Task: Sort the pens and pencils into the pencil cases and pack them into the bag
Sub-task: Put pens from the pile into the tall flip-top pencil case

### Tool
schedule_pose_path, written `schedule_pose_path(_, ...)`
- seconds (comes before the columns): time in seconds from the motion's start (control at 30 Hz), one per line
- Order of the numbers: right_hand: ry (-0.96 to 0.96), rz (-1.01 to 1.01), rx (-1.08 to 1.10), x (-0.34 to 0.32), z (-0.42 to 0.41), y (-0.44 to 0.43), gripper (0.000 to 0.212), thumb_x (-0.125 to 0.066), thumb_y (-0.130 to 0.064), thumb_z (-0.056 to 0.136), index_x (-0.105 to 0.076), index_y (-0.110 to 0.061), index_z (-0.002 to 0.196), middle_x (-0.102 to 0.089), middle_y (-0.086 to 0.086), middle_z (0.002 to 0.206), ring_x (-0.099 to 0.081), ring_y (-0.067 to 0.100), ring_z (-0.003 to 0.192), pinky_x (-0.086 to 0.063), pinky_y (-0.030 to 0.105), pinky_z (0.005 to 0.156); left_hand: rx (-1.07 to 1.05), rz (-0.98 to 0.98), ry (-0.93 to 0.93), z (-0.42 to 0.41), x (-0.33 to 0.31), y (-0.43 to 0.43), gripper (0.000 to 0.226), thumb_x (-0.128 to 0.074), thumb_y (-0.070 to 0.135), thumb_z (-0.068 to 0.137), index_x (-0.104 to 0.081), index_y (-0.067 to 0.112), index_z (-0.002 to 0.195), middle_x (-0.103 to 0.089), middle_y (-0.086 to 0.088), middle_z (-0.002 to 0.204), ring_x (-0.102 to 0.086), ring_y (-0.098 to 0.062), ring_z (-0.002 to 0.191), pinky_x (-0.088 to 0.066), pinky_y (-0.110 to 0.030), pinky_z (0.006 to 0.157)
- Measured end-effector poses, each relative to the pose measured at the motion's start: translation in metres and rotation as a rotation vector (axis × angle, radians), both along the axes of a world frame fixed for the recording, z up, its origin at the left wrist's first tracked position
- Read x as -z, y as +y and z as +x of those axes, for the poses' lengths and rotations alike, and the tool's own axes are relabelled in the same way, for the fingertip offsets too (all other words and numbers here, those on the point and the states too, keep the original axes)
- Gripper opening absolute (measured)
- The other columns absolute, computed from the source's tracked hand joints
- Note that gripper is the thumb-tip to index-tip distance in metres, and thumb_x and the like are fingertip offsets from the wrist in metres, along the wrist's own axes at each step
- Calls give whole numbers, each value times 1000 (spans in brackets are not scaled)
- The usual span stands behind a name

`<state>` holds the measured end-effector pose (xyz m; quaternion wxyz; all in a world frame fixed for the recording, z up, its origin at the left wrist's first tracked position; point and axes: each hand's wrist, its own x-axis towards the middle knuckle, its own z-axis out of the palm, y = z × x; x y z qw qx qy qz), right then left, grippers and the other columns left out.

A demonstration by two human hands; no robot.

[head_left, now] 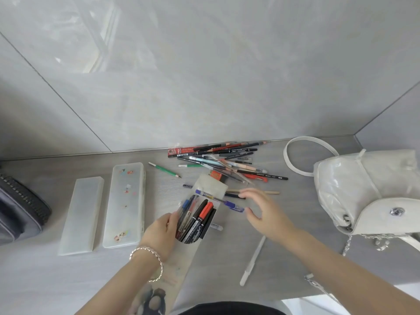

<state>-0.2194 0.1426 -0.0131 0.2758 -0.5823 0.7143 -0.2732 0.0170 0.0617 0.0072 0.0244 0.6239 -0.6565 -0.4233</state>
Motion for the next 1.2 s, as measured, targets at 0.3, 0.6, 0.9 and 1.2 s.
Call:
schedule_pose_path(0.3,185,384,-464,13,-18,33,36,-61,-22,72,-53,-26,107,-42,-7,104,-45,10,84,-46,28,77,13,0,-45,1,6,2,40,-29,34,99,-44,17,66,-48,-2,64,-45,-22,65,-32,-28,54)
schedule_pose_path(0.6,529,225,-705,37,-13,48,14,-45,-32,61,-45,-27,75,-53,-7,78,-54,9,65,-33,17,42,23,-11,-45,2,4,5,41,-29,34,99,-45,16,66,-49,-3,64,-45,-22,66,-32,-30,56)
schedule_pose_path(0.9,362,404,-66,12,-16,28,38,-41,-19,94,-37,-18,131,-63,9,105,-60,35,90,-37,34,65,-19,-7,-55,9,0,1,41,-27,35,99,-50,12,74,-51,-4,68,-49,-27,75,-33,-32,63)
schedule_pose_path(1.2,581,-131,-650,-59,13,-29,34,-34,-27,79,-65,-26,94,-61,-3,81,-56,18,67,-43,28,49,48,-3,-7,1,-14,3,39,-30,37,98,-52,16,74,-54,-3,69,-50,-25,74,-36,-30,61)
